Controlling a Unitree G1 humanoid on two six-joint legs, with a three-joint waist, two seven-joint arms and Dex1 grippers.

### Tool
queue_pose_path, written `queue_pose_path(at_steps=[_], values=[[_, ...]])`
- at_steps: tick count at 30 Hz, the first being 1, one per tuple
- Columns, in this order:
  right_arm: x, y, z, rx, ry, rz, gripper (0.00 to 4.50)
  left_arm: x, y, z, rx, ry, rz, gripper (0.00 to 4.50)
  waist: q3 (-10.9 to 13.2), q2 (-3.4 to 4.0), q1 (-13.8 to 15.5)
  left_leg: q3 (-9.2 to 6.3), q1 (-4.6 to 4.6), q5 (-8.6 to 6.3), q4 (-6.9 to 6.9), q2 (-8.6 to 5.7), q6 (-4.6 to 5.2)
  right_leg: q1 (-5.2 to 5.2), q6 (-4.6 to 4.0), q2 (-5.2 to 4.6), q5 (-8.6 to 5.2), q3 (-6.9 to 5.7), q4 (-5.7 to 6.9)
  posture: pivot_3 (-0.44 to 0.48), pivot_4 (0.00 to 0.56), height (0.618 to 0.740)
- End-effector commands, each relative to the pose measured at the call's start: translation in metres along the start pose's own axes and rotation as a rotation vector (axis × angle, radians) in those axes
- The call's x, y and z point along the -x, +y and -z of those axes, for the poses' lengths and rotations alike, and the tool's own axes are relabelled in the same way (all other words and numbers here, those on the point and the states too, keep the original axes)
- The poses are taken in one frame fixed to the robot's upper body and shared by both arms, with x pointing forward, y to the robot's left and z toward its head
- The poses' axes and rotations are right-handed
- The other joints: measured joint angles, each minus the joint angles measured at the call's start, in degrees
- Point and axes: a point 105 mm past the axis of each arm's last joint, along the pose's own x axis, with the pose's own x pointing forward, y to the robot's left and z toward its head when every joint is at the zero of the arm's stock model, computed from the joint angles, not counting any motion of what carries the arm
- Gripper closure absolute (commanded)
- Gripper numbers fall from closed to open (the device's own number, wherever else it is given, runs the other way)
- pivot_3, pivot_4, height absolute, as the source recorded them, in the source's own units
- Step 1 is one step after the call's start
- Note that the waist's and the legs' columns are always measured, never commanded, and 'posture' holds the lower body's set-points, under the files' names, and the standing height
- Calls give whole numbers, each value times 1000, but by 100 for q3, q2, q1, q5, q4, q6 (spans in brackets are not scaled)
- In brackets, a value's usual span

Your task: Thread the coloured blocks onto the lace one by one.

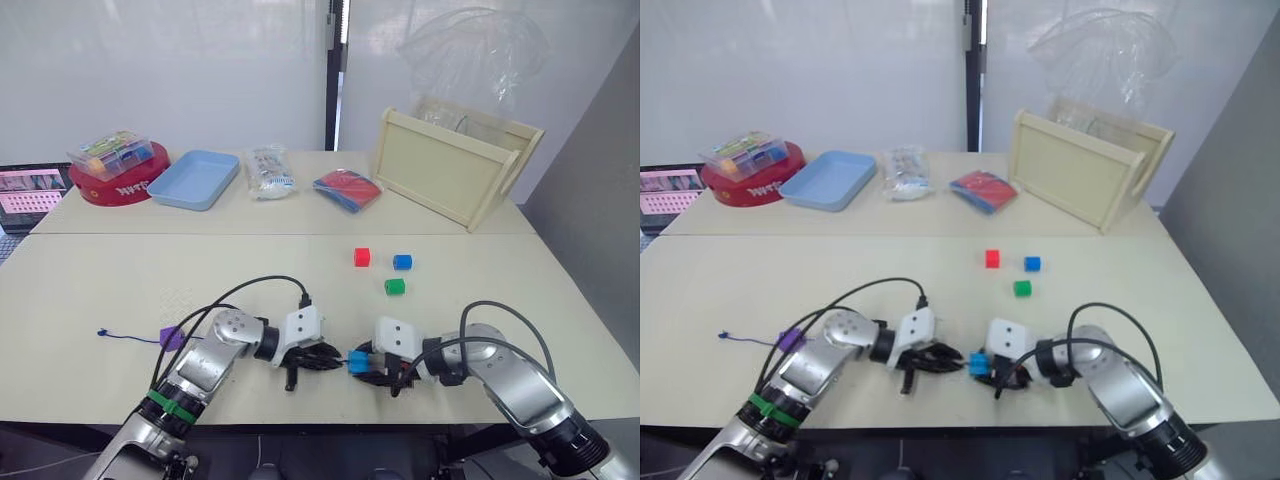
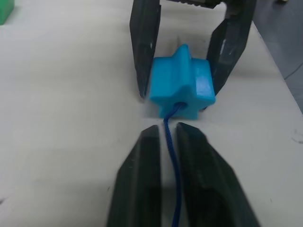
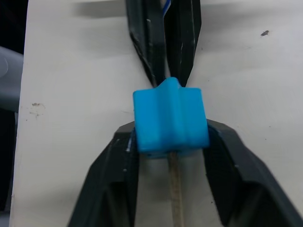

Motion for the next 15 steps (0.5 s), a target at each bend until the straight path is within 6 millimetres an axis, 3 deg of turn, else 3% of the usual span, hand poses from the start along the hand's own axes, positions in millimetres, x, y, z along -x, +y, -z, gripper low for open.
queue_pose_path(at_steps=[1, 3, 4, 11, 15], values=[[6, 9, 3, -44, 17, -24, 761, 11, 2, -17, -38, -19, 5, 2349, 0, 0, 14, 0, -6, 0, 0, -1, 0, -4, 0, -1, 0, -1, -1, 0, 150, 740], [14, 6, 6, -46, 28, 6, 73, 10, 0, -19, -48, -7, 25, 1673, 1, 0, 47, -1, -12, 0, 2, -2, 0, -5, 0, -4, 0, -4, -5, 0, 150, 740], [18, 5, 7, -46, 34, 21, 0, 8, 0, -21, -50, -8, 27, 1401, 1, 0, 64, -2, -18, 0, 3, -2, 0, -5, 0, -5, 0, -8, -7, 0, 150, 740], [38, 9, 18, -68, 51, 87, 0, -23, -8, -29, -70, -33, 79, 1401, 2, -1, 66, -8, -37, 0, 15, -6, 0, -8, 5, -10, 1, -20, -10, 0, 150, 740], [40, 7, 31, -64, 73, 149, 0, -41, -9, -27, -71, -24, 98, 1401, 3, -2, 54, -9, -38, 0, 18, -7, 0, -8, 5, -10, 1, -21, -10, 0, 150, 740]])
